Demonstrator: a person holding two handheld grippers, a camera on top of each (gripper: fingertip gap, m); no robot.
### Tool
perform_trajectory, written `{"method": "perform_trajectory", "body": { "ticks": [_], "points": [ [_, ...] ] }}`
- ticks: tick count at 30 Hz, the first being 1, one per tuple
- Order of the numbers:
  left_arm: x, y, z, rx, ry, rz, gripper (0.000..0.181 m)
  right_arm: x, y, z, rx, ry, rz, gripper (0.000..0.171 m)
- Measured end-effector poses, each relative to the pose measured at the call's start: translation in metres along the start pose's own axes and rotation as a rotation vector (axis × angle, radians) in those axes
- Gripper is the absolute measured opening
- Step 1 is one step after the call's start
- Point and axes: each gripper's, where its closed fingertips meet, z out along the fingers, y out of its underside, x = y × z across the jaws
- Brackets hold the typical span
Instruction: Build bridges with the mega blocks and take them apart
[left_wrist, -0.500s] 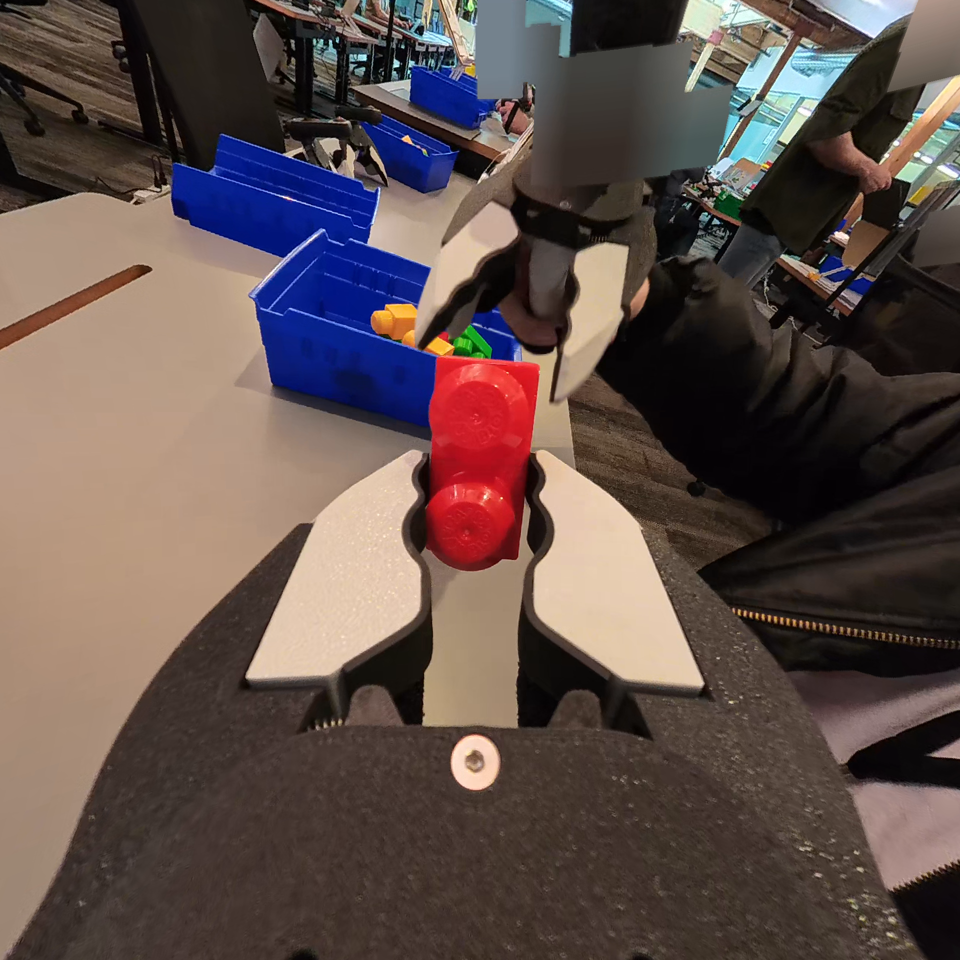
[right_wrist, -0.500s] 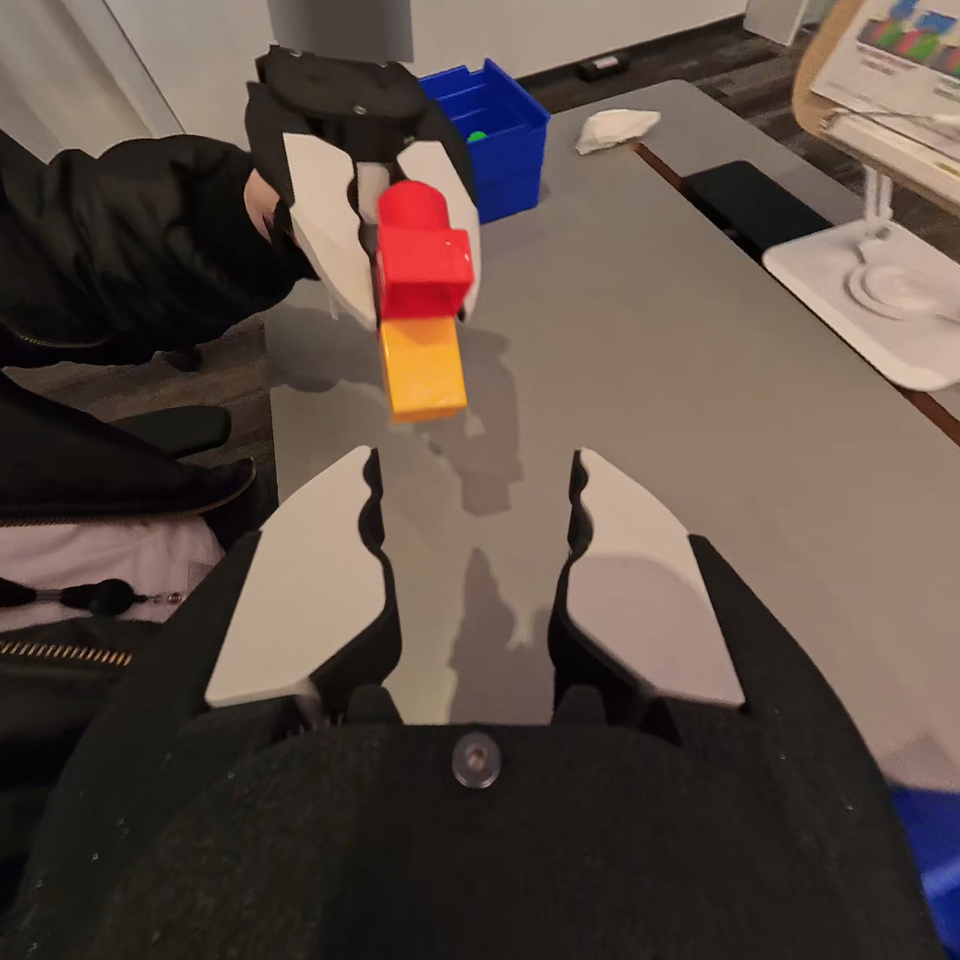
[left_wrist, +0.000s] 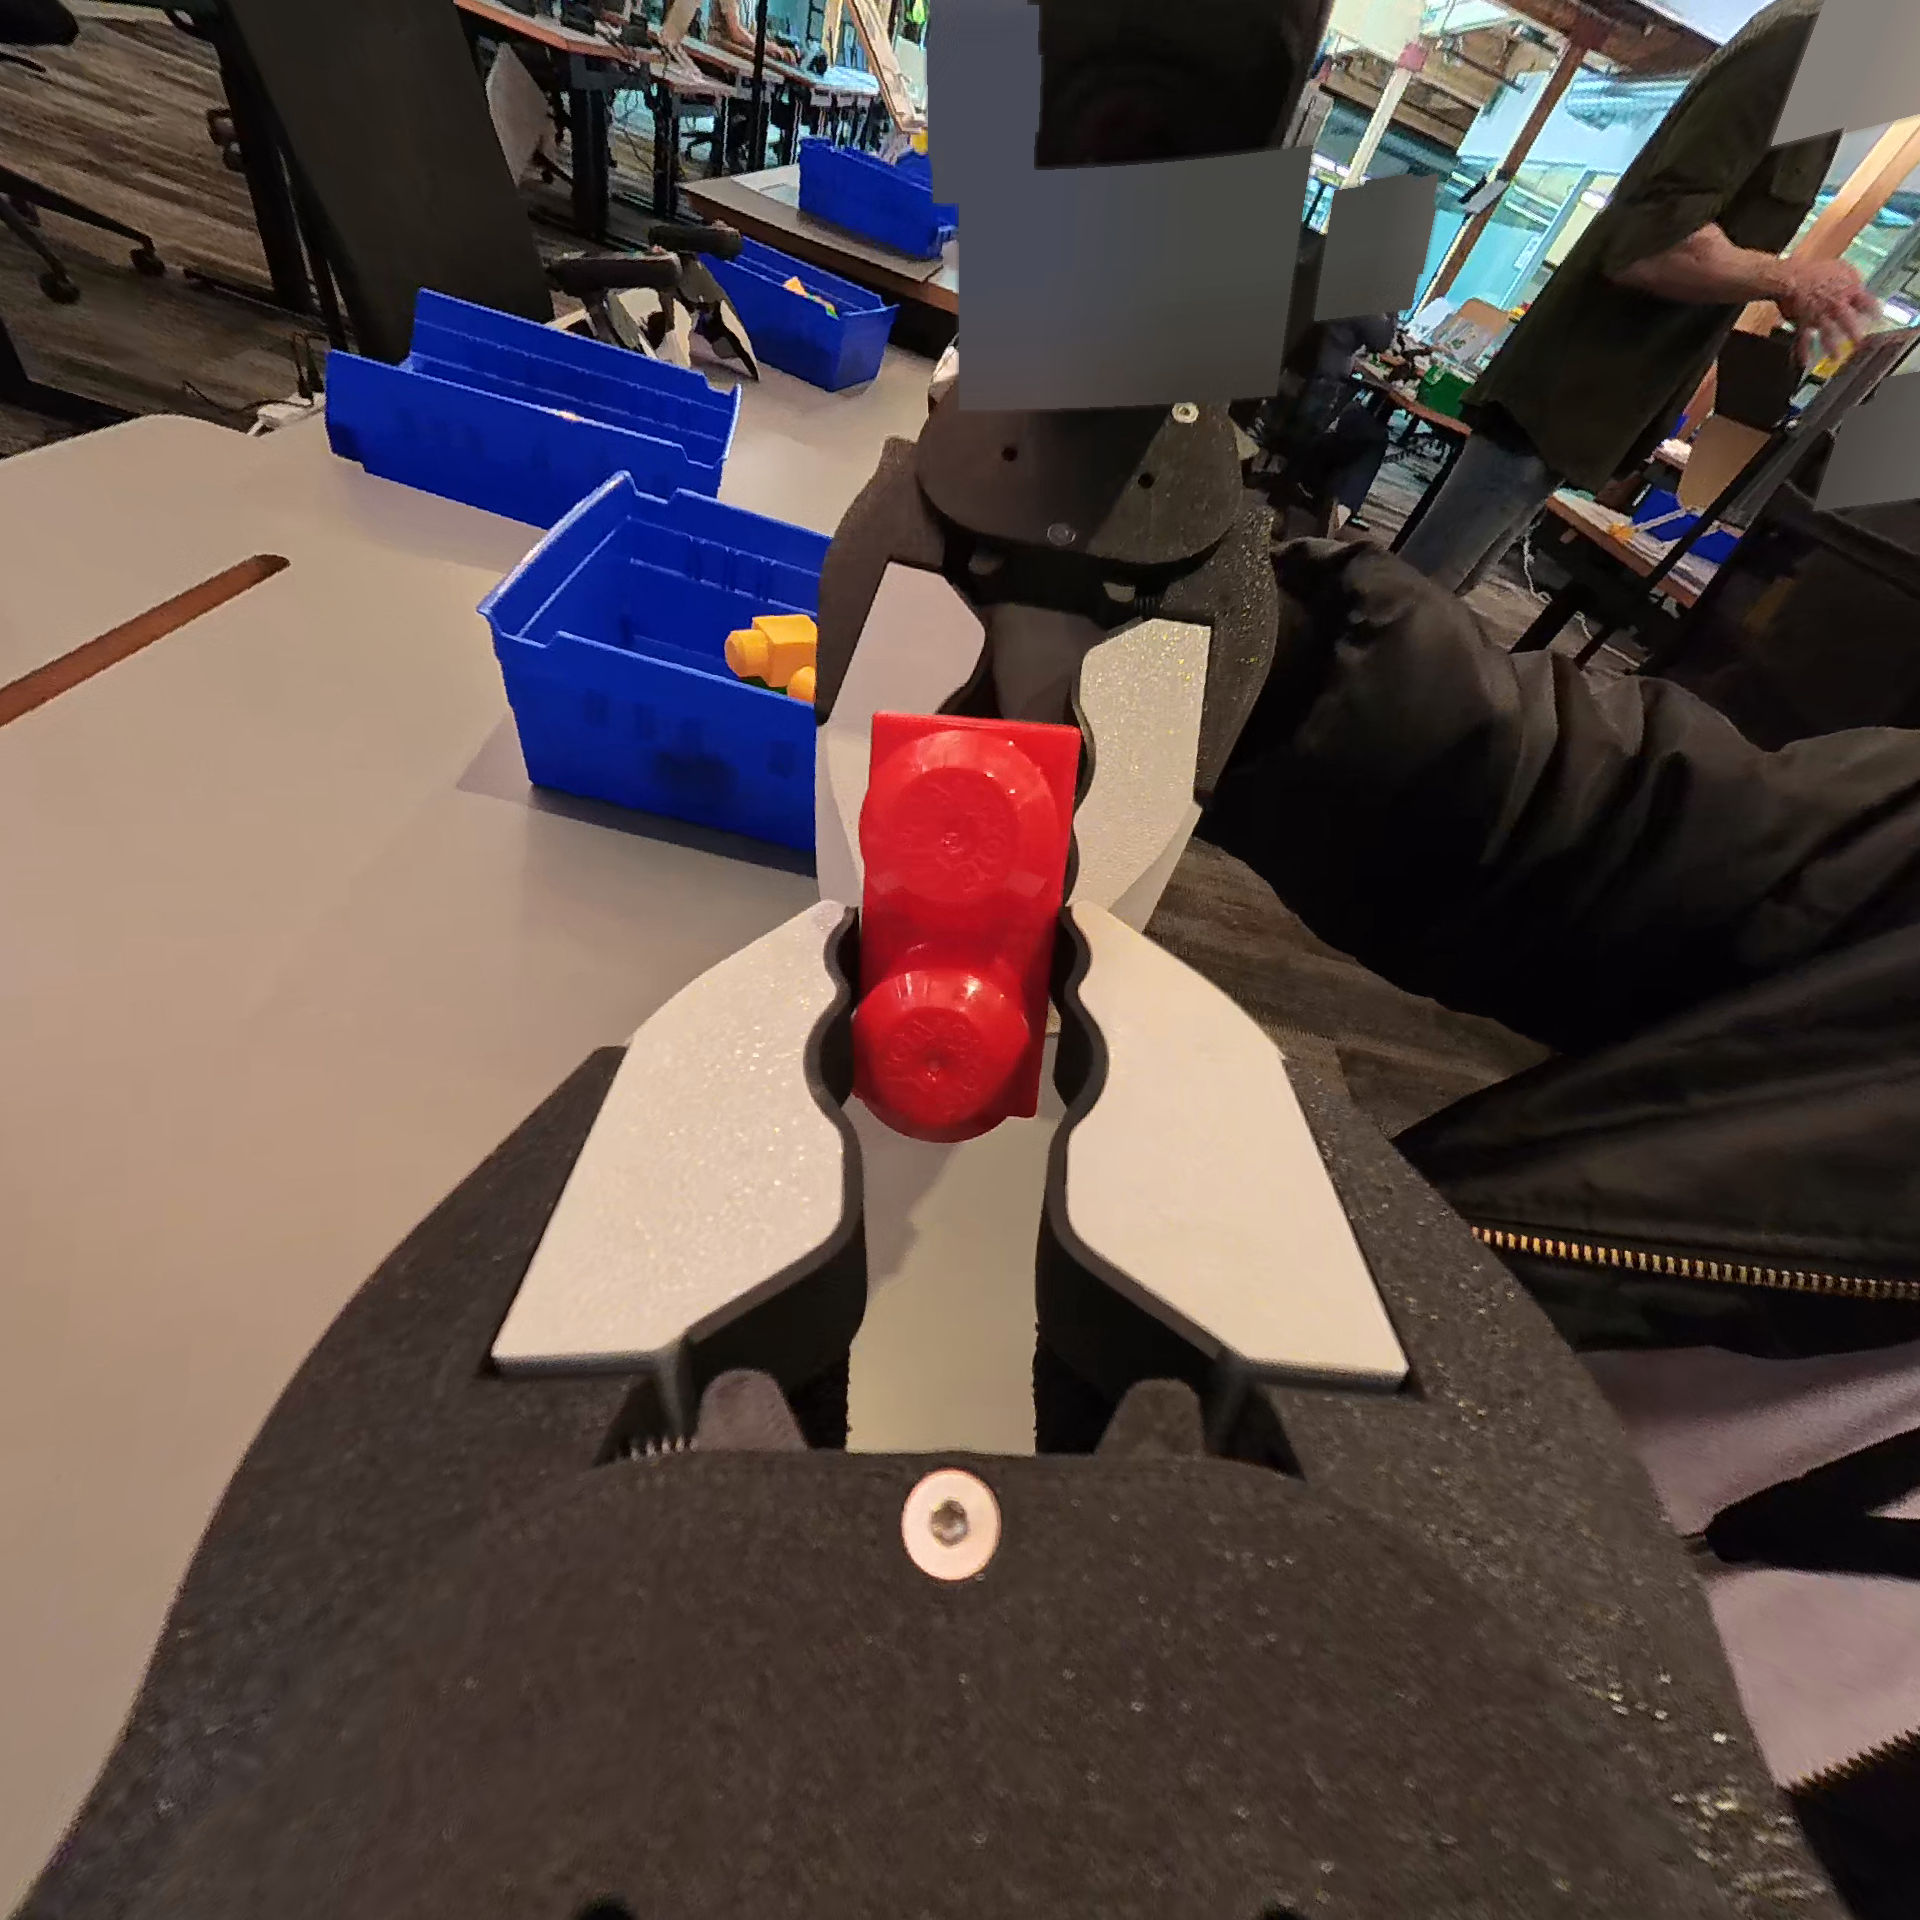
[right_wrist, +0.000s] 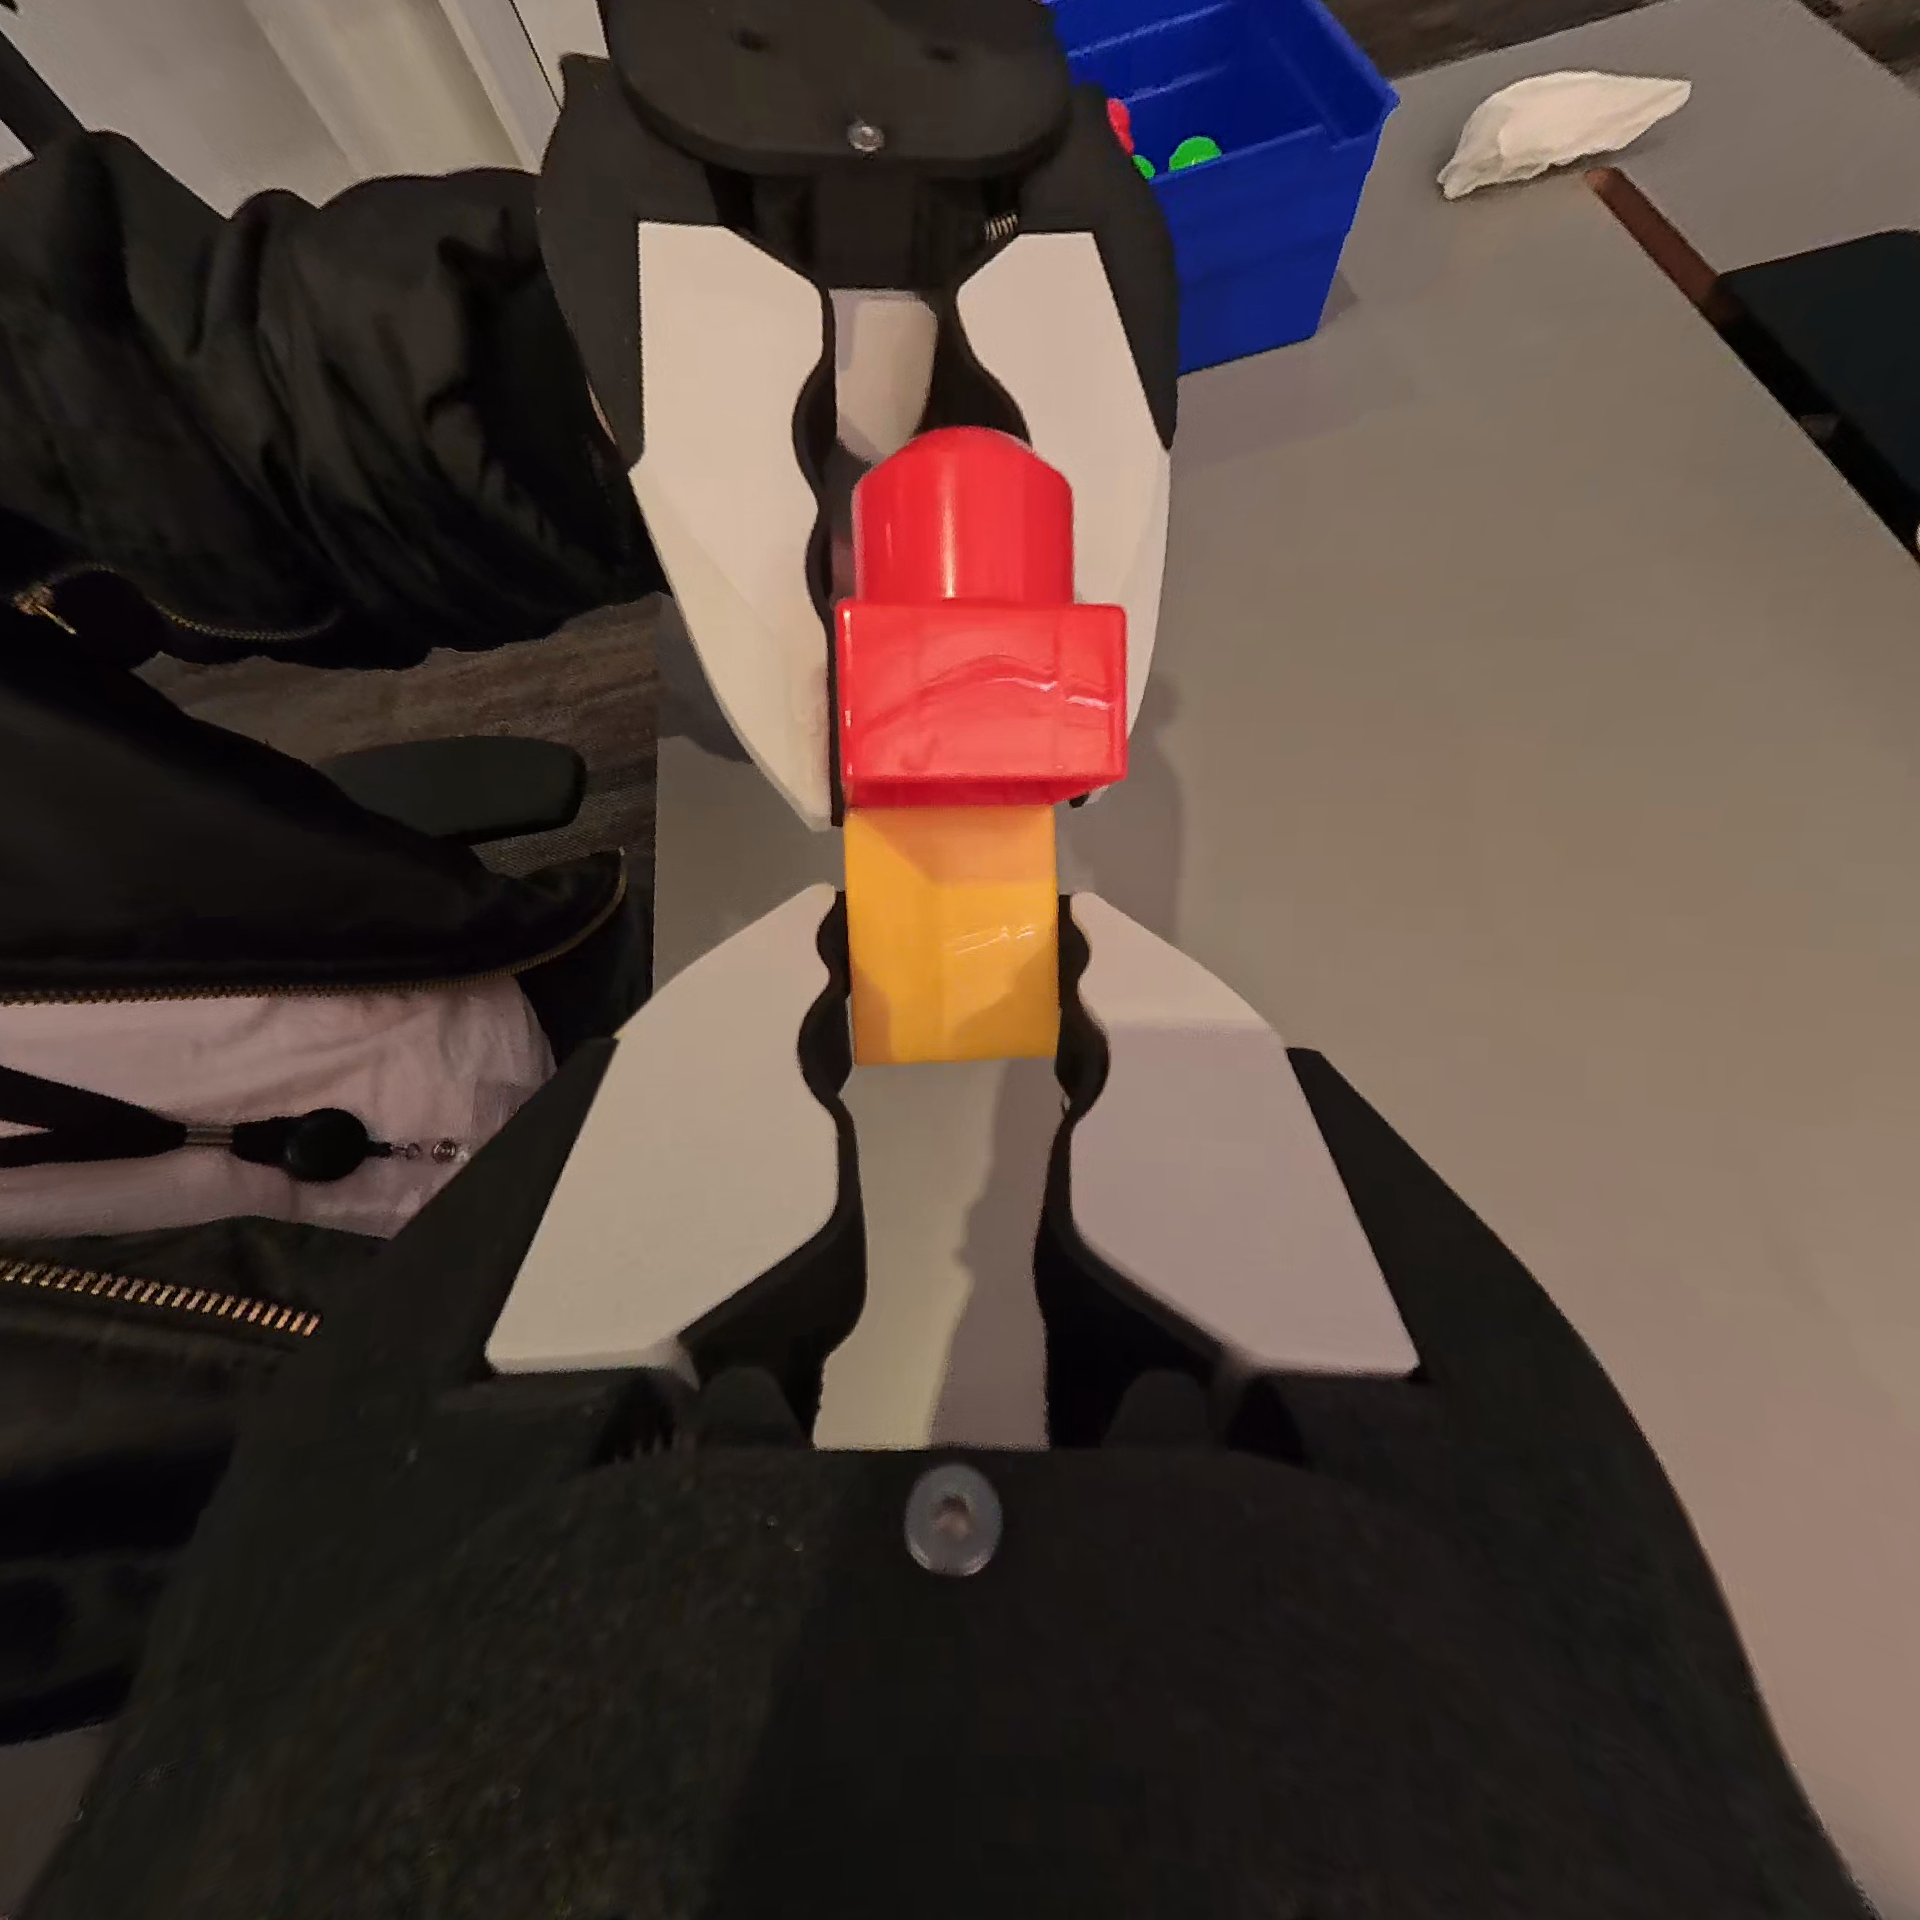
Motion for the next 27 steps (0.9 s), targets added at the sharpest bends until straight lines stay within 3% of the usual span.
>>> {"method": "perform_trajectory", "body": {
  "ticks": [7, 10, 13, 15, 18, 21, 24, 27],
  "points": [
    [0.007, 0.000, 0.002, 0.004, 0.040, 0.011, 0.035, -0.005, 0.001, -0.006, -0.010, -0.002, -0.020, 0.036],
    [-0.002, -0.008, -0.014, 0.066, 0.016, 0.003, 0.035, 0.006, 0.021, -0.014, -0.076, 0.062, -0.016, 0.036],
    [-0.014, -0.016, -0.048, 0.119, 0.003, -0.037, 0.035, 0.013, 0.038, -0.041, -0.015, 0.072, 0.060, 0.036],
    [-0.020, -0.008, -0.062, 0.097, -0.046, -0.027, 0.035, 0.030, 0.052, -0.081, -0.006, 0.205, 0.053, 0.036],
    [-0.018, 0.005, -0.074, 0.070, -0.056, -0.038, 0.035, 0.081, 0.101, -0.173, -0.106, 0.543, 0.153, 0.036],
    [-0.017, 0.015, -0.079, 0.043, -0.075, -0.023, 0.035, 0.108, 0.179, -0.241, -0.227, 0.699, 0.389, 0.037],
    [-0.015, 0.019, -0.076, 0.039, -0.063, -0.026, 0.035, 0.117, 0.237, -0.266, -0.263, 0.764, 0.545, 0.036],
    [-0.015, 0.022, -0.071, 0.033, -0.055, -0.036, 0.035, 0.115, 0.261, -0.260, -0.240, 0.727, 0.604, 0.037]
  ]
}}
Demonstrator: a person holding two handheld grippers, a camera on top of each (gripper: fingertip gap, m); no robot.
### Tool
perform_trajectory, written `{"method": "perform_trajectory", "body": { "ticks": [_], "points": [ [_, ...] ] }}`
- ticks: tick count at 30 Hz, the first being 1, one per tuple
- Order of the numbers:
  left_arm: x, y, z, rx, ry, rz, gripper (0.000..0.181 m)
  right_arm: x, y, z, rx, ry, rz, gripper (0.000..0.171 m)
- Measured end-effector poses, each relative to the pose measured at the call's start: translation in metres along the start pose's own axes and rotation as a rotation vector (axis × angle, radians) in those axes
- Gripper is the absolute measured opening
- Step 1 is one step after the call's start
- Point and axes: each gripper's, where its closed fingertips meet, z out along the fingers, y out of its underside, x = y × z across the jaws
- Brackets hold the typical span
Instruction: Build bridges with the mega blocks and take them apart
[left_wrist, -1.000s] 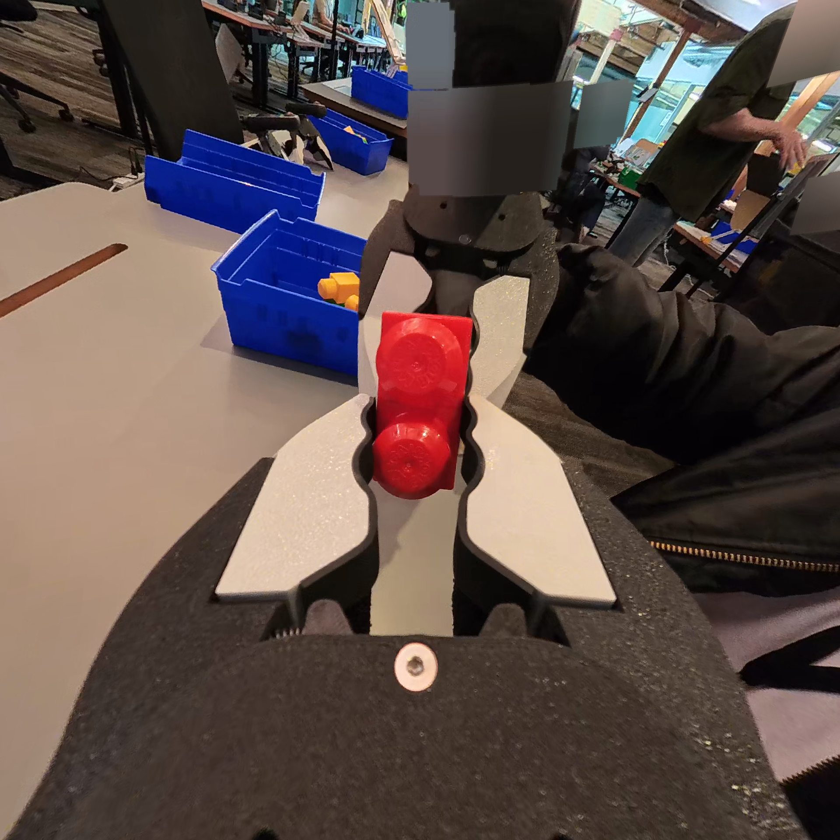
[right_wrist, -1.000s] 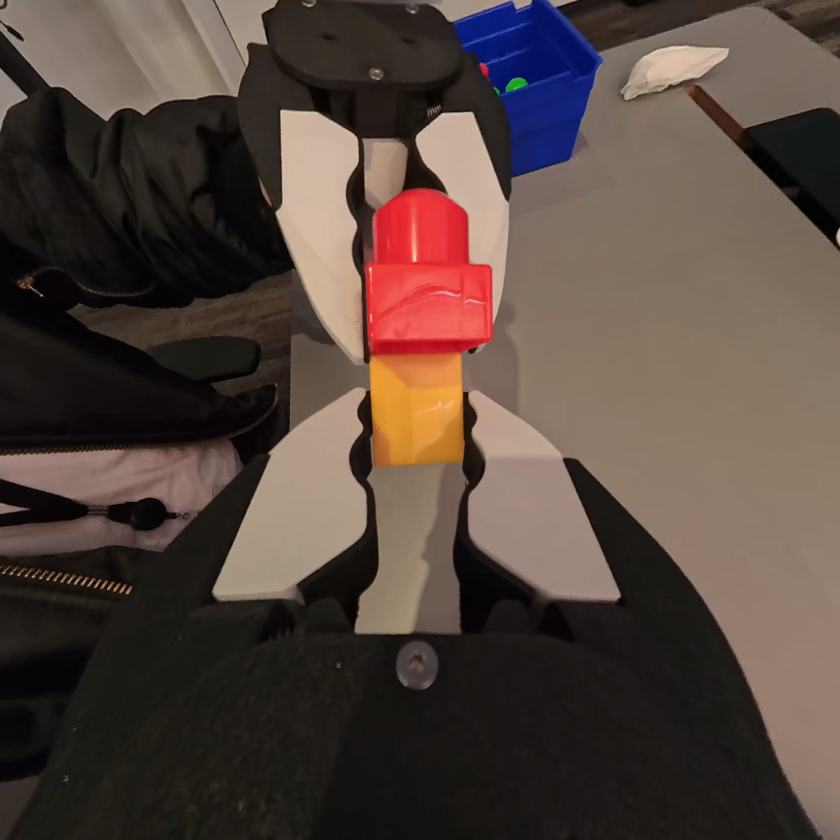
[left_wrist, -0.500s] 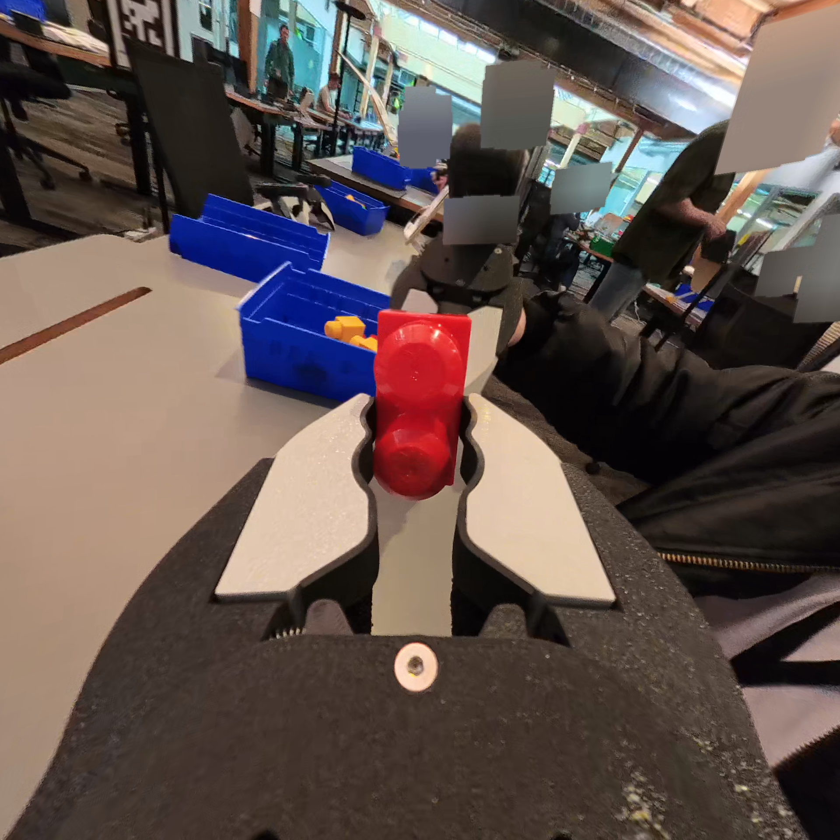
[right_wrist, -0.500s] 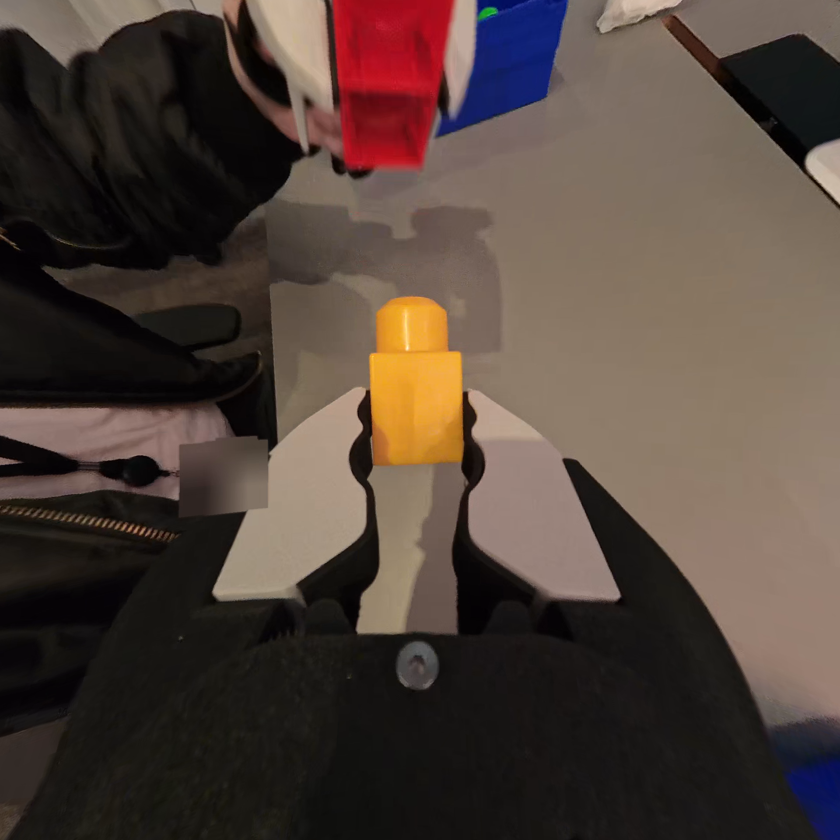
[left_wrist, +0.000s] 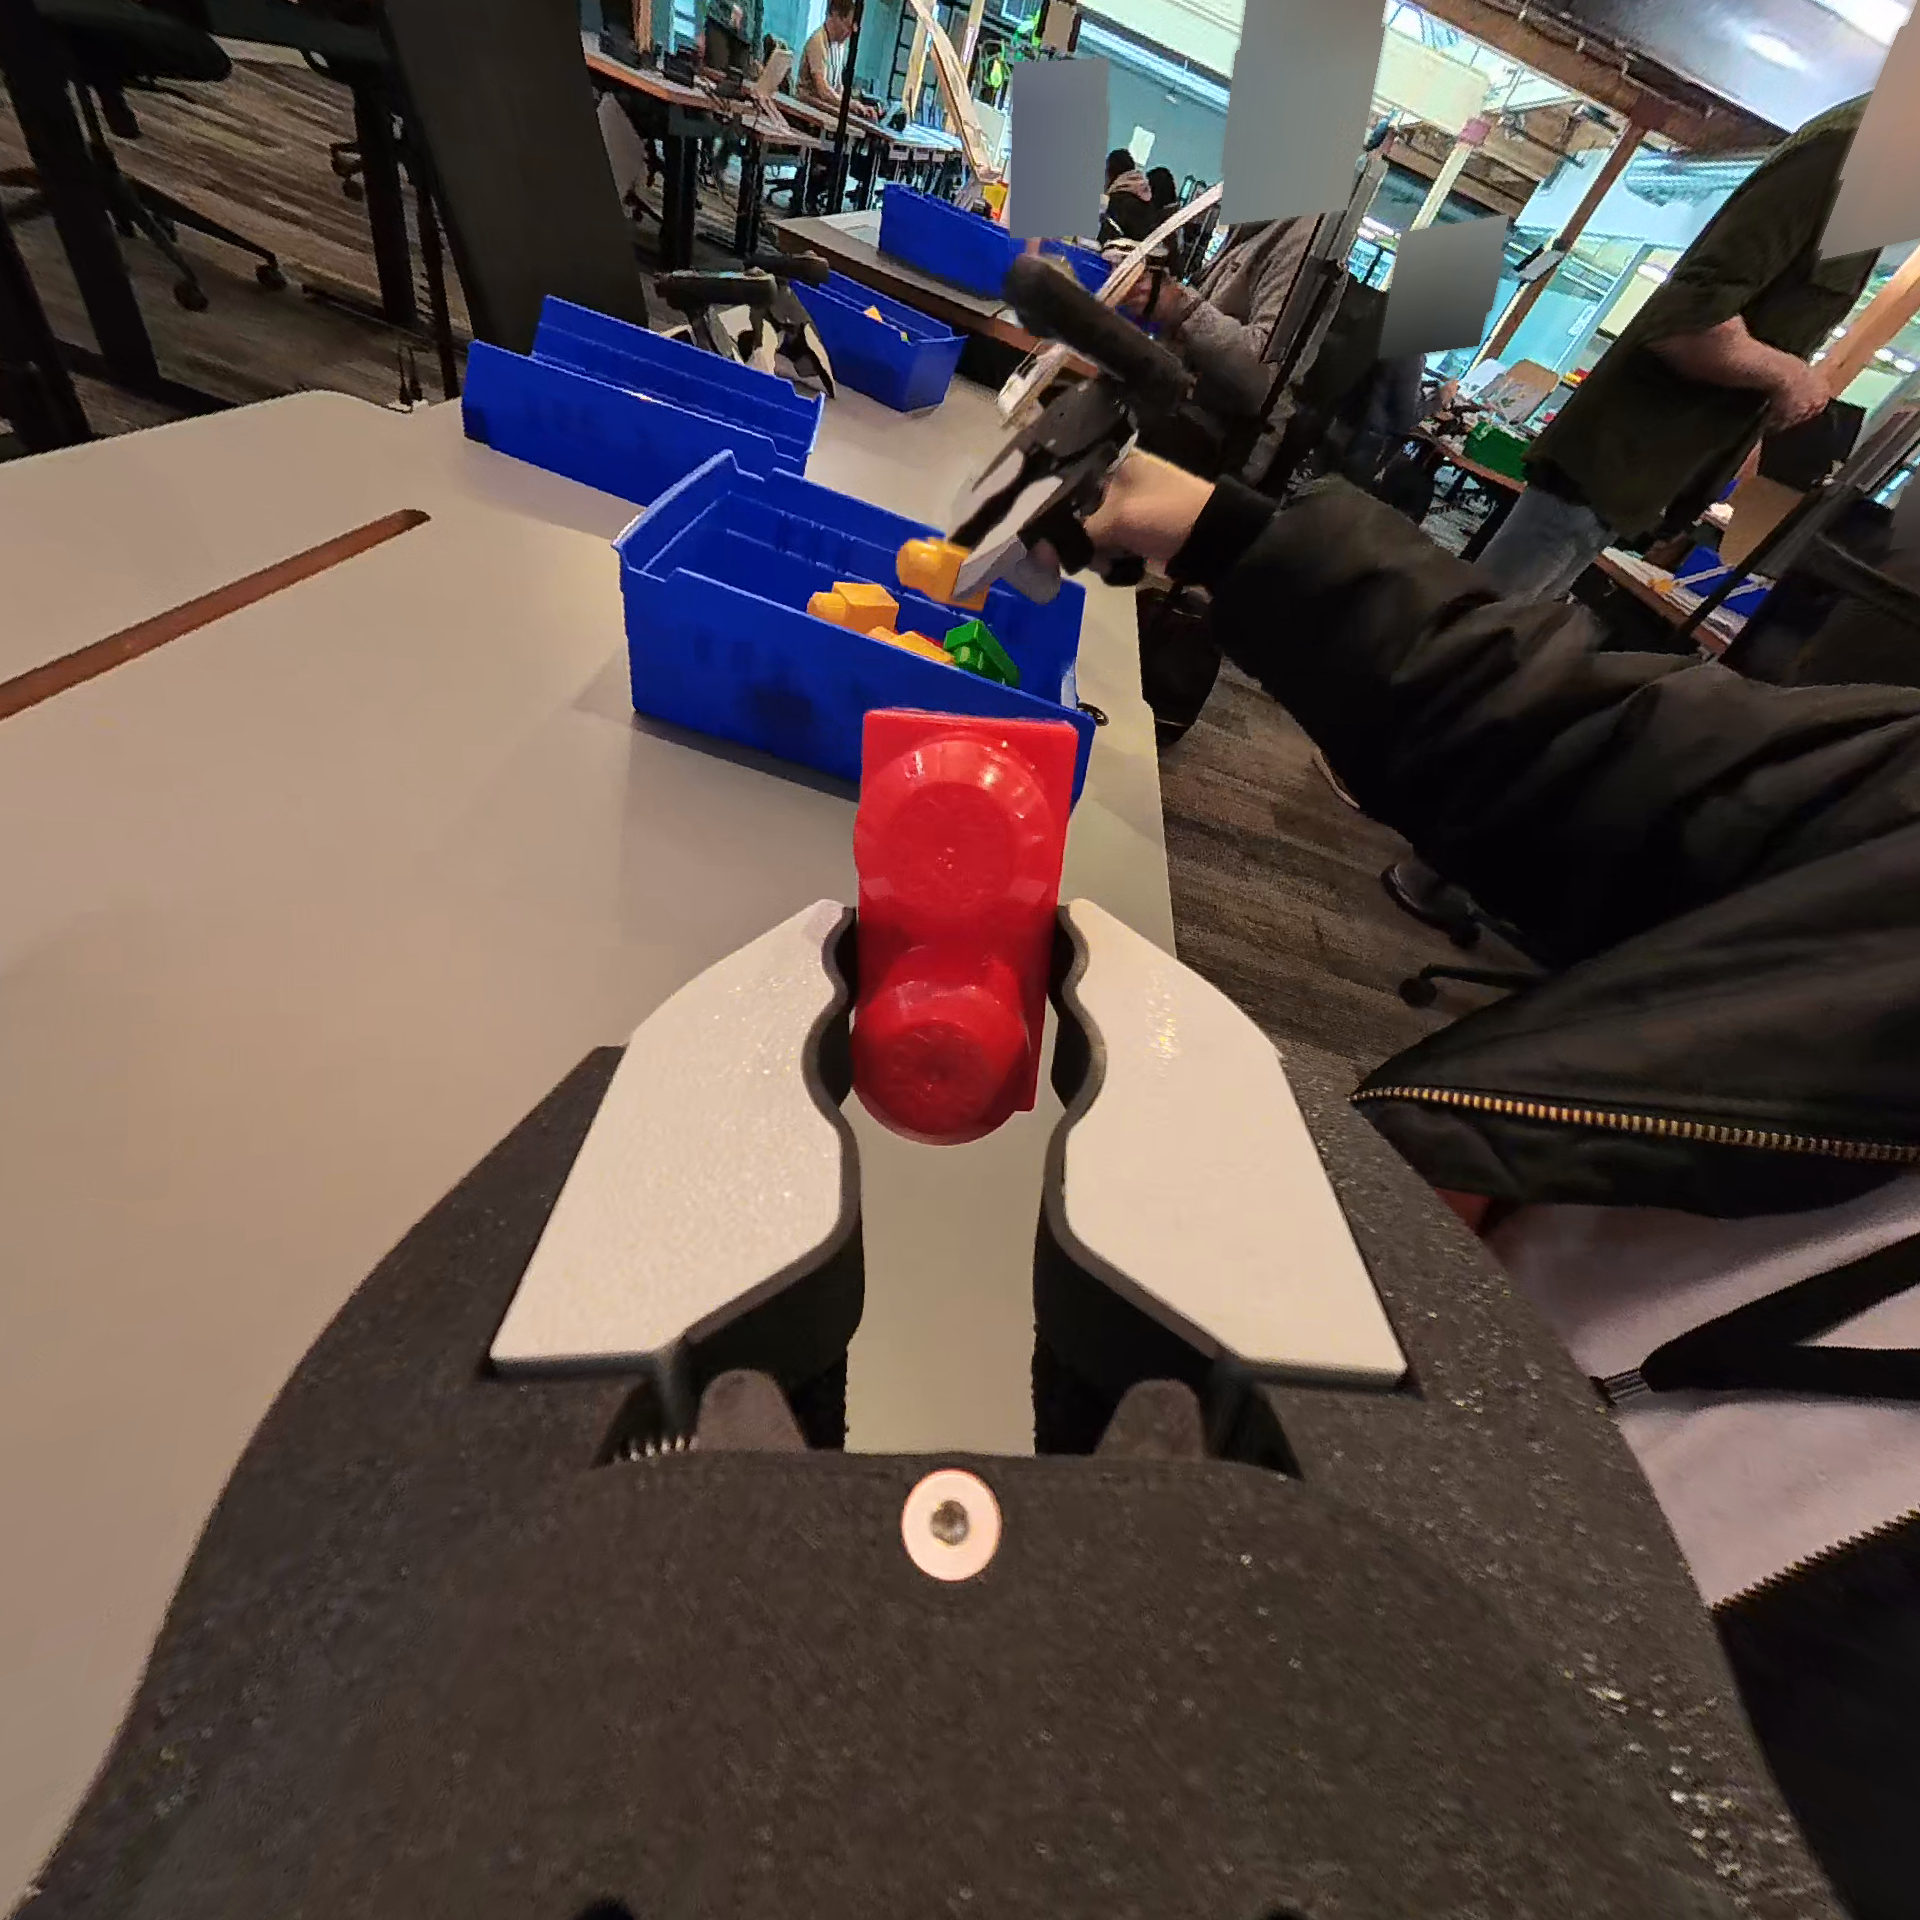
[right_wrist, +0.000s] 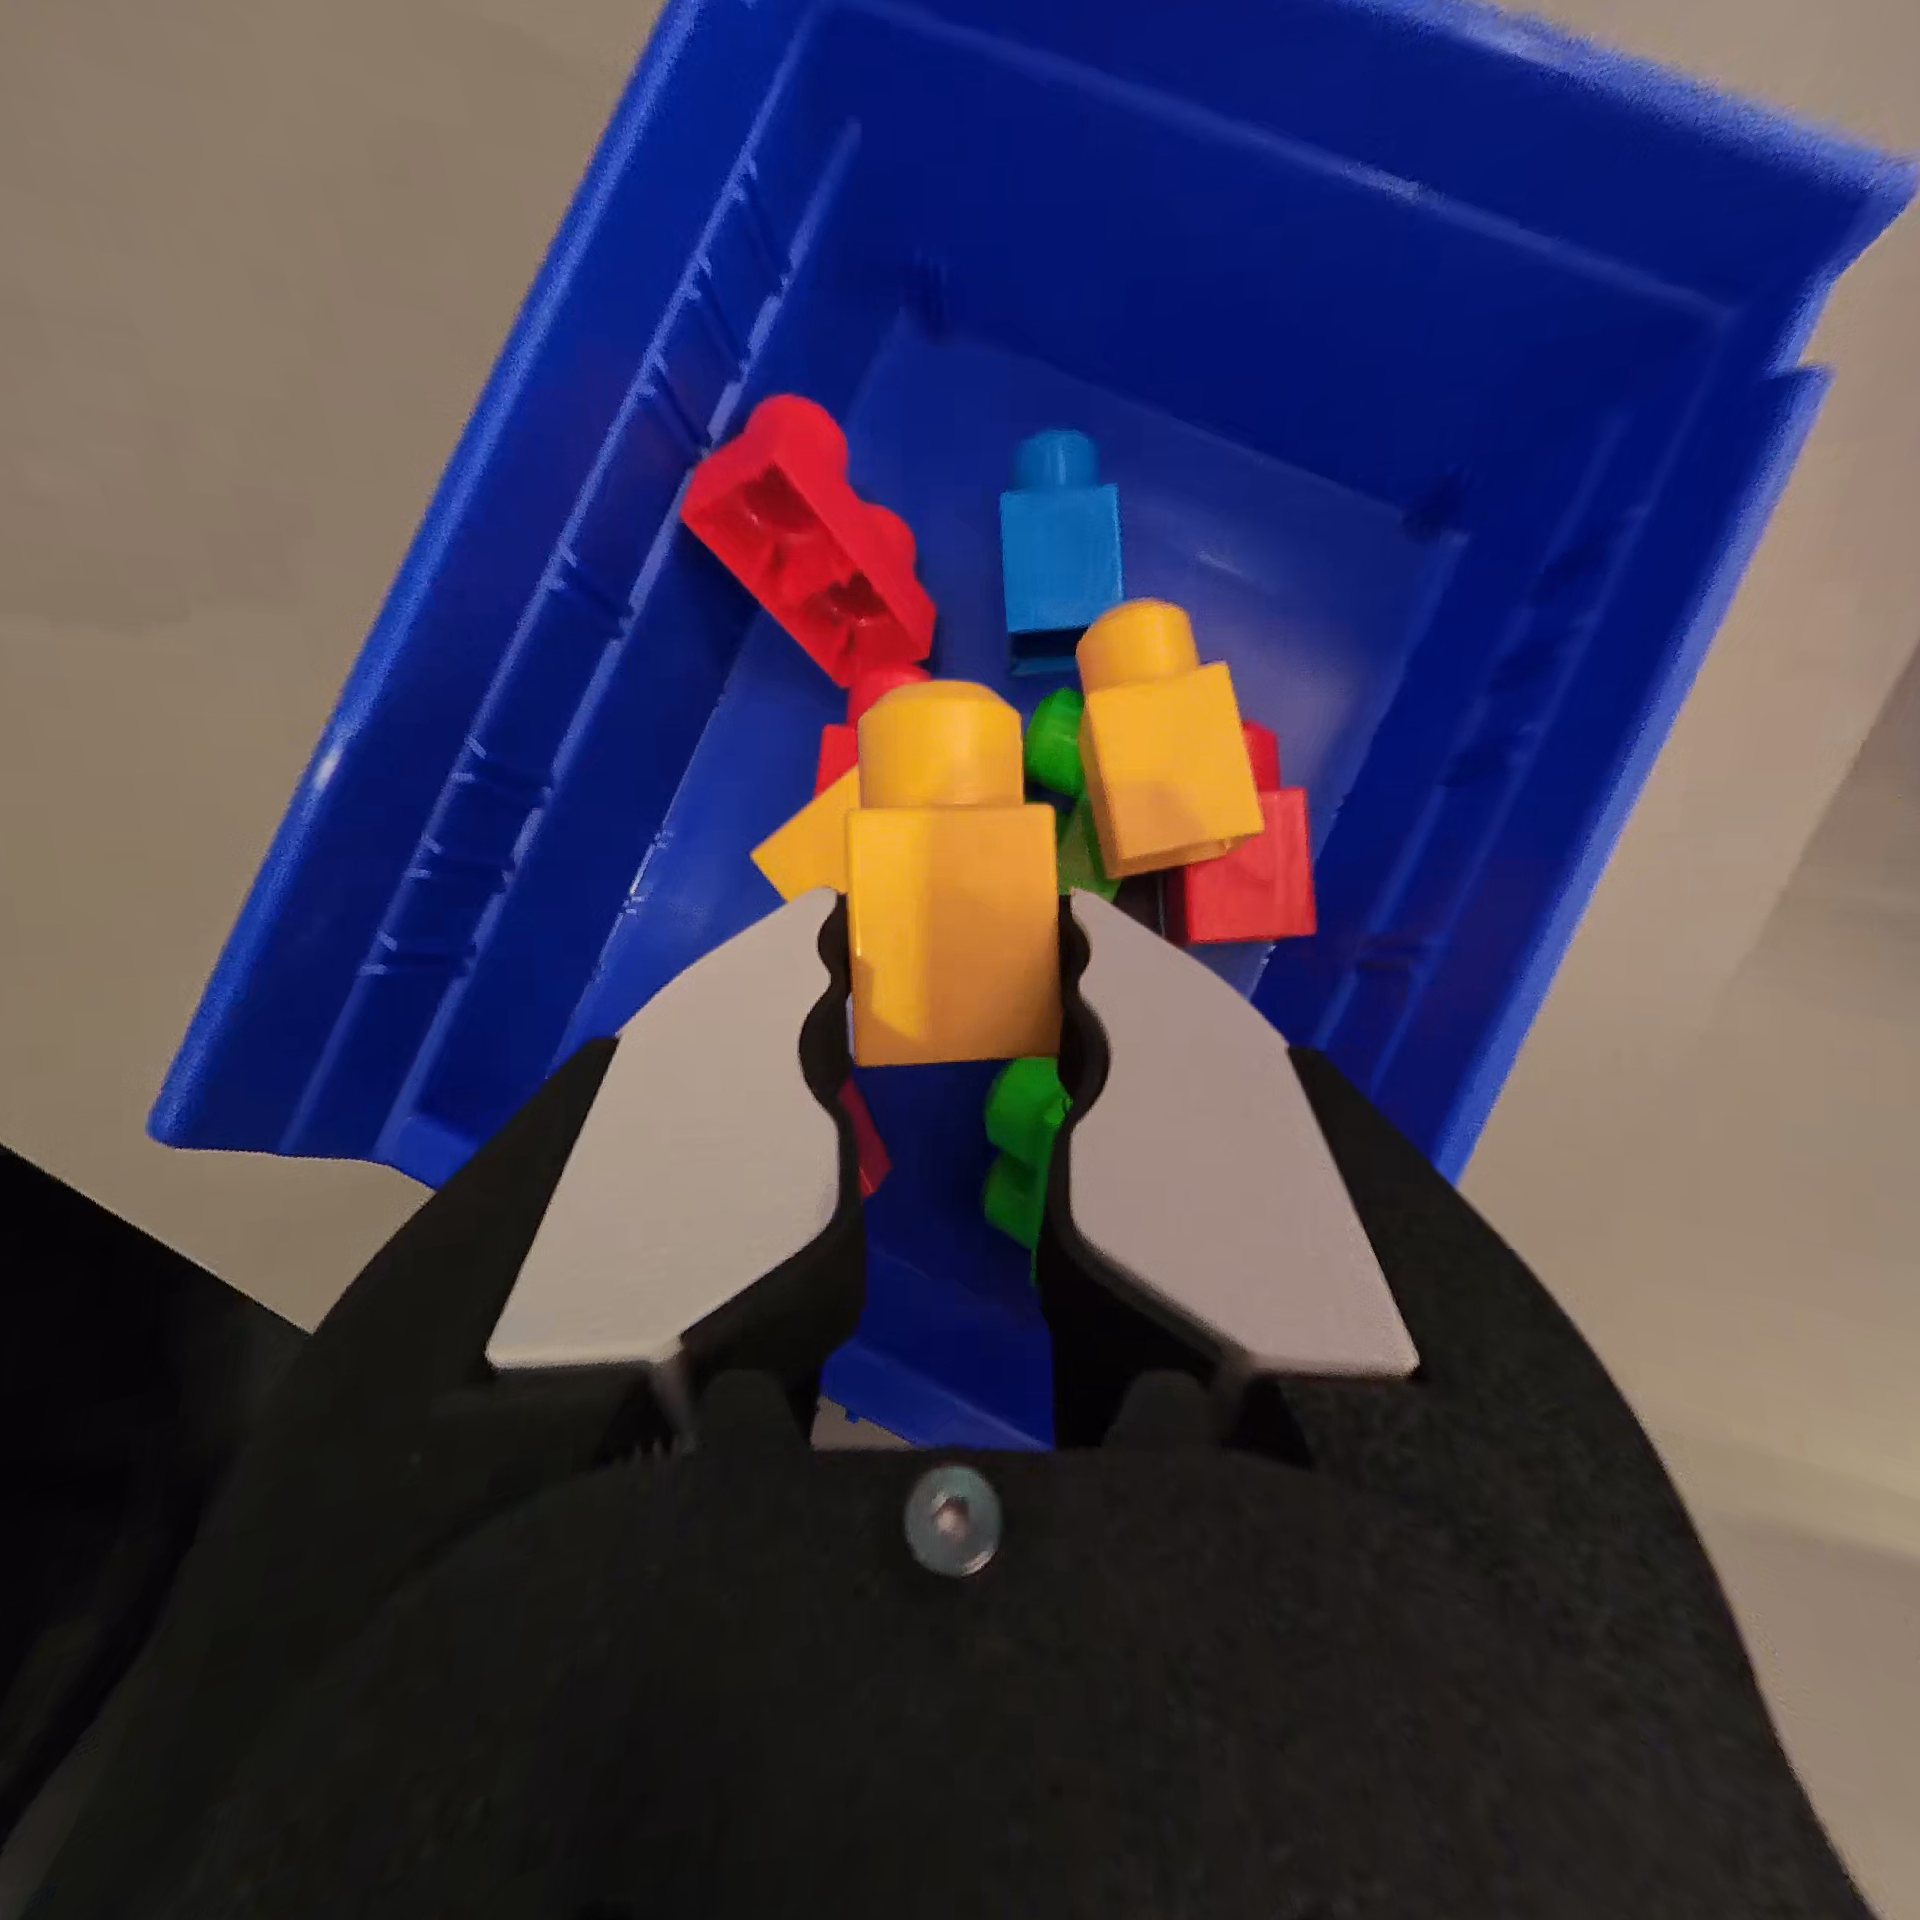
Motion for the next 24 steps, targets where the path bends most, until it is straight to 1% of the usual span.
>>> {"method": "perform_trajectory", "body": {
  "ticks": [4, 6, 9, 11, 12, 14, 15, 17, 19, 21, 24],
  "points": [
    [0.002, 0.001, 0.006, -0.013, 0.008, -0.003, 0.035, 0.009, 0.017, 0.012, -0.058, 0.037, -0.009, 0.037],
    [0.005, 0.003, 0.008, -0.026, 0.016, 0.000, 0.035, 0.012, 0.017, 0.012, -0.044, 0.049, -0.002, 0.048],
    [0.006, 0.007, 0.010, -0.059, 0.018, 0.010, 0.035, 0.007, 0.003, 0.001, 0.027, 0.039, -0.025, 0.049],
    [0.001, 0.010, 0.014, -0.090, -0.015, 0.044, 0.035, -0.009, -0.019, -0.011, 0.113, 0.011, -0.048, 0.048],
    [-0.003, 0.010, 0.016, -0.104, -0.045, 0.075, 0.035, -0.026, -0.034, -0.019, 0.174, -0.040, -0.058, 0.044],
    [-0.006, 0.009, 0.025, -0.140, -0.070, 0.118, 0.035, -0.072, -0.071, -0.037, 0.295, -0.158, -0.092, 0.044],
    [-0.005, 0.010, 0.031, -0.160, -0.060, 0.133, 0.035, -0.099, -0.088, -0.045, 0.345, -0.216, -0.140, 0.046],
    [0.003, 0.012, 0.045, -0.202, 0.007, 0.133, 0.035, -0.159, -0.114, -0.058, 0.406, -0.319, -0.323, 0.049],
    [0.016, 0.019, 0.058, -0.272, 0.110, 0.121, 0.035, -0.219, -0.119, -0.062, 0.402, -0.421, -0.575, 0.049],
    [0.028, 0.027, 0.069, -0.347, 0.197, 0.102, 0.035, -0.266, -0.115, -0.059, 0.367, -0.504, -0.786, 0.046],
    [0.044, 0.033, 0.080, -0.425, 0.282, 0.103, 0.035, -0.315, -0.115, -0.052, 0.360, -0.567, -0.971, 0.045]
  ]
}}
